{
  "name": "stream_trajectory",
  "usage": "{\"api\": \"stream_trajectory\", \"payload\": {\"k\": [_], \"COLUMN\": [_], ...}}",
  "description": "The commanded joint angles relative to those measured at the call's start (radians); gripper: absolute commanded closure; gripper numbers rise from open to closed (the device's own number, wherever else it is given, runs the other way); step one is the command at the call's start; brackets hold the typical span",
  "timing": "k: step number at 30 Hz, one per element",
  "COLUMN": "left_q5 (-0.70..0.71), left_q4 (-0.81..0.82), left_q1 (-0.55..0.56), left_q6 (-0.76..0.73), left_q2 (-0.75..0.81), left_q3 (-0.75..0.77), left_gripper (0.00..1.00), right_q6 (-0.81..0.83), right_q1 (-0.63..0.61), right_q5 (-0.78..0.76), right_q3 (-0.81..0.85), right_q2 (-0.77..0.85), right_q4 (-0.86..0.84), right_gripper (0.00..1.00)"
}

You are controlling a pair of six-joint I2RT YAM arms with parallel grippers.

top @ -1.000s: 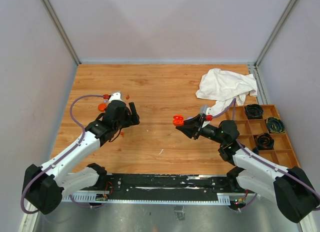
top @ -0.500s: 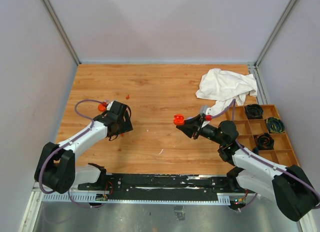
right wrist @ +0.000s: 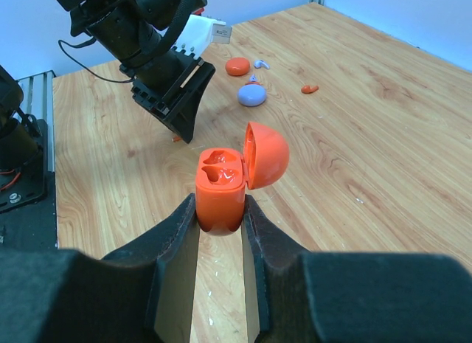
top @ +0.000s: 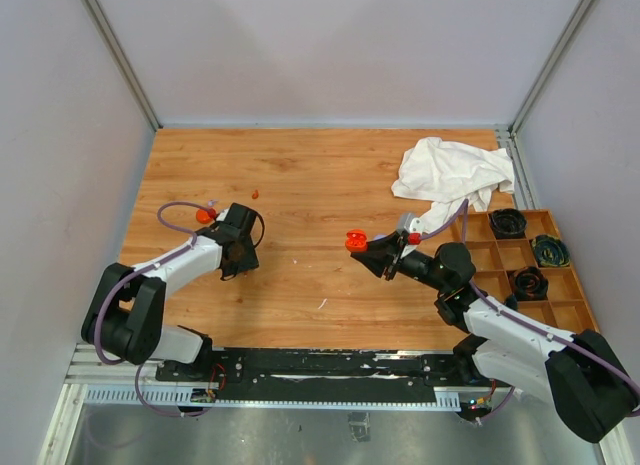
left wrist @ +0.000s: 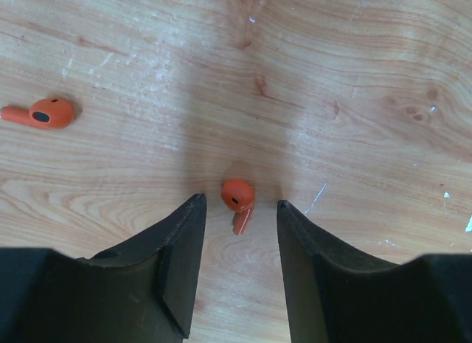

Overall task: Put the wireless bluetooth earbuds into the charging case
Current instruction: Pick up the earbud from the center of the board.

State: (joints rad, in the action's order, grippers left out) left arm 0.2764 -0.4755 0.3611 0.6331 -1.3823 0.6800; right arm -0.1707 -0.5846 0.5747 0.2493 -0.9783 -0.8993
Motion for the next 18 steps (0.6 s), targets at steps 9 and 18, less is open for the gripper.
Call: {"api": "stream_trajectory", "payload": {"k": [9, 18], "left_q5": [0.010, 0.002], "left_q4": [0.010, 0.019], "left_q1": [-0.008, -0.008], "left_q6": [-0.003, -0.003], "left_q2": [-0.035, -0.056], "left_q3": [0.005, 0.003], "left_gripper": [0.60, 0.66], "right_q6": [0.030, 0.034], "right_q1": [-0.022, -0.023], "right_q5": [-0.009, -0.008], "right_q3": [0.004, 0.008], "right_q2": [0.005, 0.010], "right_q4": [-0.004, 0.009], "right_gripper": [0.92, 0.92]}}
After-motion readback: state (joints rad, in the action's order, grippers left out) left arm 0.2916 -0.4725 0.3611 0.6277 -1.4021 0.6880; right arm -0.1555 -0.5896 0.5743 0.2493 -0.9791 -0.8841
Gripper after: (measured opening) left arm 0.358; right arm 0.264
